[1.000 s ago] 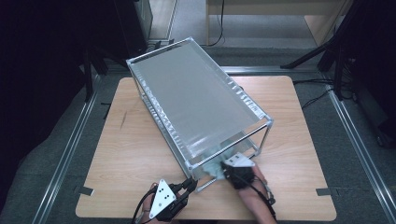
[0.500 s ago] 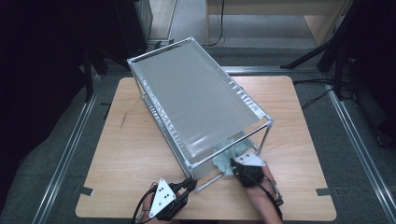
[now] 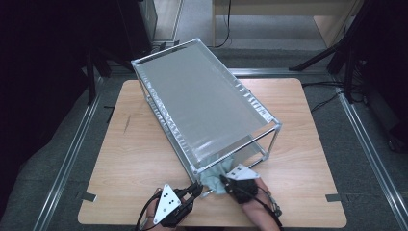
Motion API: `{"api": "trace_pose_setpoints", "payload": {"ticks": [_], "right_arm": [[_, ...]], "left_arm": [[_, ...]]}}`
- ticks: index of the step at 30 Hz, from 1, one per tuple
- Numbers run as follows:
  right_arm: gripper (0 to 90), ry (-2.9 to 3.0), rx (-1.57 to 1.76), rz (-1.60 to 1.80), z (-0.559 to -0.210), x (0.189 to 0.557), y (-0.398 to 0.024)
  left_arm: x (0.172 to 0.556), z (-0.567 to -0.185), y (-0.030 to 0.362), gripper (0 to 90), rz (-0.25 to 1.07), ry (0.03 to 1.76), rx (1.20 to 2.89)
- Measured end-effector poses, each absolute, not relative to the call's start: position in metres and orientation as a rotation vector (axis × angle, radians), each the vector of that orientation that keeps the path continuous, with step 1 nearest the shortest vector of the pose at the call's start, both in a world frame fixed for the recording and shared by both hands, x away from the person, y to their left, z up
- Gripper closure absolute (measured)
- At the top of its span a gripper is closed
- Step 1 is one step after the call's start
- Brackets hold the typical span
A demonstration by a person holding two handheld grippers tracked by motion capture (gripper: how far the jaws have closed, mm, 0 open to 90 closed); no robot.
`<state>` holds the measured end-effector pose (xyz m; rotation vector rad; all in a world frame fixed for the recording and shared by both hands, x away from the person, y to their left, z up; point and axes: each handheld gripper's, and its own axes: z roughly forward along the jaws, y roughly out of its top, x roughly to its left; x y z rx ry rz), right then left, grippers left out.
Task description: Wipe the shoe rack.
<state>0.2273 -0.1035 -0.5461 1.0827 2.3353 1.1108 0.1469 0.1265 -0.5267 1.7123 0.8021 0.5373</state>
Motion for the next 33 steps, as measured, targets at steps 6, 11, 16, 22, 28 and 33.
{"api": "trace_pose_setpoints", "payload": {"ticks": [6, 11, 16, 22, 28, 33], "right_arm": [[81.2, 2.113, 1.281, 0.974, -0.541, 0.253, -0.171], [81.3, 2.044, 1.388, 0.932, -0.542, 0.259, -0.199], [81.6, 2.151, 1.275, 0.908, -0.546, 0.244, -0.159], [81.7, 2.301, 1.189, 0.992, -0.545, 0.218, -0.112], [81.1, 2.474, 0.990, 1.085, -0.547, 0.195, -0.075], [81.1, 2.457, 1.056, 1.080, -0.546, 0.209, -0.097]], "left_arm": [[0.147, -0.527, 0.127, 81.9, 0.541, 0.807, 1.712], [0.148, -0.527, 0.127, 81.9, 0.542, 0.809, 1.710], [0.149, -0.527, 0.127, 82.0, 0.550, 0.822, 1.706], [0.151, -0.527, 0.129, 82.0, 0.545, 0.827, 1.702], [0.151, -0.527, 0.129, 82.0, 0.550, 0.826, 1.704], [0.151, -0.527, 0.129, 82.0, 0.547, 0.826, 1.703]]}}
